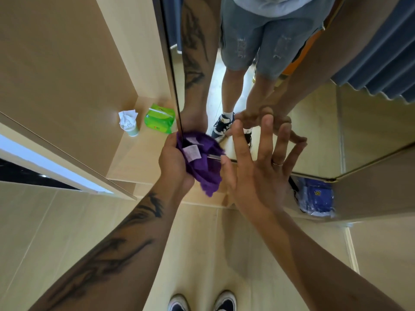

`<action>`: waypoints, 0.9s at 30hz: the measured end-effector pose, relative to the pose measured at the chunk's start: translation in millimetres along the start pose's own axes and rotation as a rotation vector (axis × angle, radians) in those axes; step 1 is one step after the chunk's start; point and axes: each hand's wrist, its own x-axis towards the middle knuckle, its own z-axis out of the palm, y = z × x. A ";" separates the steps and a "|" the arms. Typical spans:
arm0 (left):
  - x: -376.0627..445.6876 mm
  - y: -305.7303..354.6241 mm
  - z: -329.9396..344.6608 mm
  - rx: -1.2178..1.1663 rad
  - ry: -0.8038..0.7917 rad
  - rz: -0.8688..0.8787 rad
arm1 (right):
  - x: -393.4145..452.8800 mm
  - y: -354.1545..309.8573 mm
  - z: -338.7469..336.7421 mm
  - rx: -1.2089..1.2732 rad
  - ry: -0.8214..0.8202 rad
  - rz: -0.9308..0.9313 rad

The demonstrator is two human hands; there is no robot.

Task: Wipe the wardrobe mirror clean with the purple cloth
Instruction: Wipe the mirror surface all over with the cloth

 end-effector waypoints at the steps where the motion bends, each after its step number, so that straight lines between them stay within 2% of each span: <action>1: 1.5 -2.3 -0.3 -0.026 -0.039 -0.045 | -0.1 -0.4 0.2 0.000 -0.011 0.003; 6: -3.3 -12.3 7.7 -0.116 0.010 -0.093 | -0.1 2.0 5.1 -0.028 -0.001 -0.010; 9: -0.7 -3.7 12.0 -0.103 0.058 -0.041 | -0.6 2.5 6.5 -0.027 0.014 -0.009; 11: -3.7 0.1 12.8 -0.022 0.088 0.072 | -1.6 2.3 7.0 -0.018 0.028 -0.006; 15: -11.1 13.9 11.9 0.111 0.042 0.407 | -2.9 4.9 7.4 -0.013 0.032 -0.020; 18: -13.0 30.9 12.3 0.173 -0.042 0.517 | -3.7 5.1 7.8 -0.011 0.030 -0.031; 20: -14.3 31.0 15.3 0.173 -0.050 0.441 | -3.0 5.2 7.7 -0.007 0.036 -0.027; 23: -16.6 15.7 12.7 0.113 -0.017 0.204 | -2.2 4.2 6.3 0.001 0.061 -0.027; 27: -12.6 2.5 1.1 -0.021 -0.075 -0.080 | -1.5 3.4 1.5 -0.012 0.017 -0.031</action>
